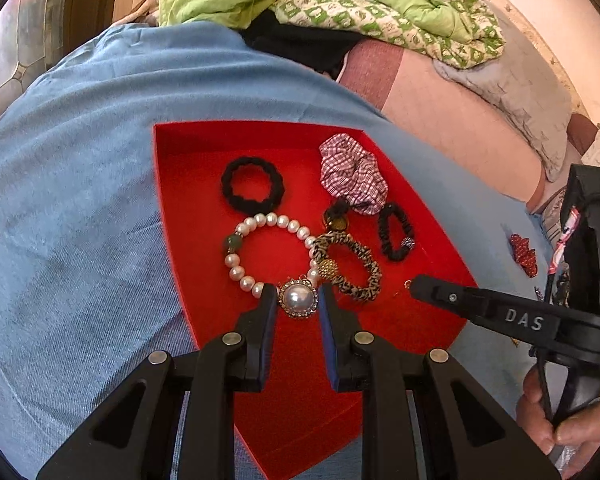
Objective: Organize jewelry
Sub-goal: 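Open the left gripper to release the pendant in the tray, then move both grippers back to the pearl necklace on the sheet, then grasp the pearl strand with the left gripper while the right grasps the gold letter pendant, then carry the pearl necklace into the red tray with both grippers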
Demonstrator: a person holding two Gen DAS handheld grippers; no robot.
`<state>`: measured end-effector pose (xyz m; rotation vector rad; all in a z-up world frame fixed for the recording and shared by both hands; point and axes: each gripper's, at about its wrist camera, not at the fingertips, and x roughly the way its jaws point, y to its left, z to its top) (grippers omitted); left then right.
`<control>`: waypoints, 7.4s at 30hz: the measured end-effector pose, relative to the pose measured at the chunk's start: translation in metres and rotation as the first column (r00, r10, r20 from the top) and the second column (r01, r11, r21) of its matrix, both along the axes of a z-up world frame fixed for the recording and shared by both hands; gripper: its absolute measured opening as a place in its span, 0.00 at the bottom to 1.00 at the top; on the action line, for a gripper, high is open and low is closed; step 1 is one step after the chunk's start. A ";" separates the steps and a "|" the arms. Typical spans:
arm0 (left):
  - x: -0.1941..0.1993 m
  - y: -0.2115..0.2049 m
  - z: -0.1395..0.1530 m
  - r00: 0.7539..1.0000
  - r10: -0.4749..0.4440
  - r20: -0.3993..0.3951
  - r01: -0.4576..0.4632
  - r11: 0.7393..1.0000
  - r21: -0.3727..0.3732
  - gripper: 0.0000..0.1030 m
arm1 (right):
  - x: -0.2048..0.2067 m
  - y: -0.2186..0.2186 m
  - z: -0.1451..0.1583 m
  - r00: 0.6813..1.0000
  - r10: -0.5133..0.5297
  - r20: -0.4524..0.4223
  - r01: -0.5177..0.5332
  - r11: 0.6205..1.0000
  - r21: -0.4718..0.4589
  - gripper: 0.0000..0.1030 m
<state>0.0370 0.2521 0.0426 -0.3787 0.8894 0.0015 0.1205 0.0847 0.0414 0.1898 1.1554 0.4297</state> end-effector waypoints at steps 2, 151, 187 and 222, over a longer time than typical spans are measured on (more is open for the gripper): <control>0.000 -0.001 -0.001 1.000 0.001 -0.004 -0.001 1.000 0.005 0.19 | 0.001 0.003 -0.003 1.000 0.001 0.000 -0.001 1.000 -0.028 0.13; -0.016 -0.112 0.087 0.937 -0.252 0.243 0.207 0.959 0.194 0.05 | -0.090 -0.169 0.135 0.926 -0.104 0.364 0.016 0.971 0.238 0.26; 0.018 -0.068 0.005 0.987 -0.158 0.015 0.155 0.977 0.148 0.05 | -0.010 -0.044 0.035 0.974 0.069 0.217 -0.096 0.989 0.116 0.26; 0.030 -0.079 -0.021 0.983 -0.172 -0.071 0.183 0.959 0.216 0.05 | 0.001 -0.032 -0.009 0.976 0.098 0.192 -0.088 0.994 -0.061 0.27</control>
